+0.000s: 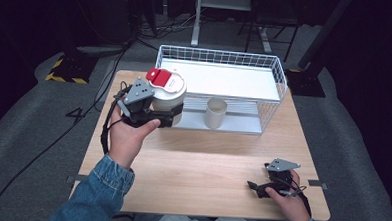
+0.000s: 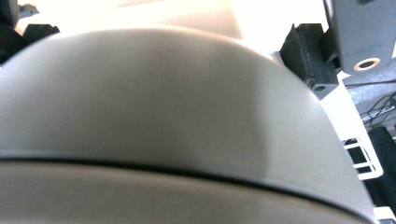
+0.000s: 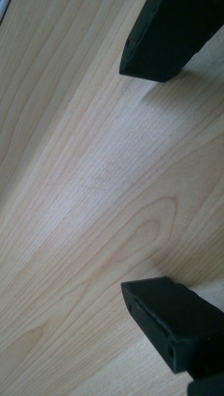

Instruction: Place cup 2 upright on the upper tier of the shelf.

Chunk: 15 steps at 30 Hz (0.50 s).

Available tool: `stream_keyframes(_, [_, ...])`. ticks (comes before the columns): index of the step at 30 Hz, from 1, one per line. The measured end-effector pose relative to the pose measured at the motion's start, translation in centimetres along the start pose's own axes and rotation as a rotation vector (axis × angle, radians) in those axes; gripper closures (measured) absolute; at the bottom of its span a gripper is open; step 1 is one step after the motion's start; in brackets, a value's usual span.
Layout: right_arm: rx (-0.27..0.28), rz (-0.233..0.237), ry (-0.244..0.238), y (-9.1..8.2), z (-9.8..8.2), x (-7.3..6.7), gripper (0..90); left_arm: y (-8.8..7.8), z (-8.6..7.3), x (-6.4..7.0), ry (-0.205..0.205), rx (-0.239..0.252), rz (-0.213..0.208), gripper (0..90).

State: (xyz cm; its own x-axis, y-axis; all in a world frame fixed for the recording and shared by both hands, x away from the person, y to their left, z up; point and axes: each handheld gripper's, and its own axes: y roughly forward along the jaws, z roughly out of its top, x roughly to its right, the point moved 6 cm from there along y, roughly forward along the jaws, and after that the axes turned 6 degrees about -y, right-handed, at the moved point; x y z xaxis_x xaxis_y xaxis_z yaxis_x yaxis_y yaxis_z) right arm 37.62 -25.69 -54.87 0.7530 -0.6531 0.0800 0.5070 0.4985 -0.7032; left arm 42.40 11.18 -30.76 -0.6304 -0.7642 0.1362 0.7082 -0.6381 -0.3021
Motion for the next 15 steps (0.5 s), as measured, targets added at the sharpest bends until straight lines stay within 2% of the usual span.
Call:
stream_keyframes(6, [0.001, 0.000, 0.001, 0.0, 0.0, 0.0, 0.0, 1.2, 1.6, 0.2, 0.008, 0.014, -0.014, 13.2])
stream_keyframes(12, [0.000, 0.000, 0.000, 0.0, 0.0, 0.0, 0.0, 2.5, 3.2, 0.0, -0.007, 0.046, -0.035, 13.2])
stream_keyframes(15, [0.001, 0.000, 0.001, 0.0, 0.0, 0.0, 0.0, 3.1, 3.8, -0.1, 0.001, 0.047, -0.032, 13.1])
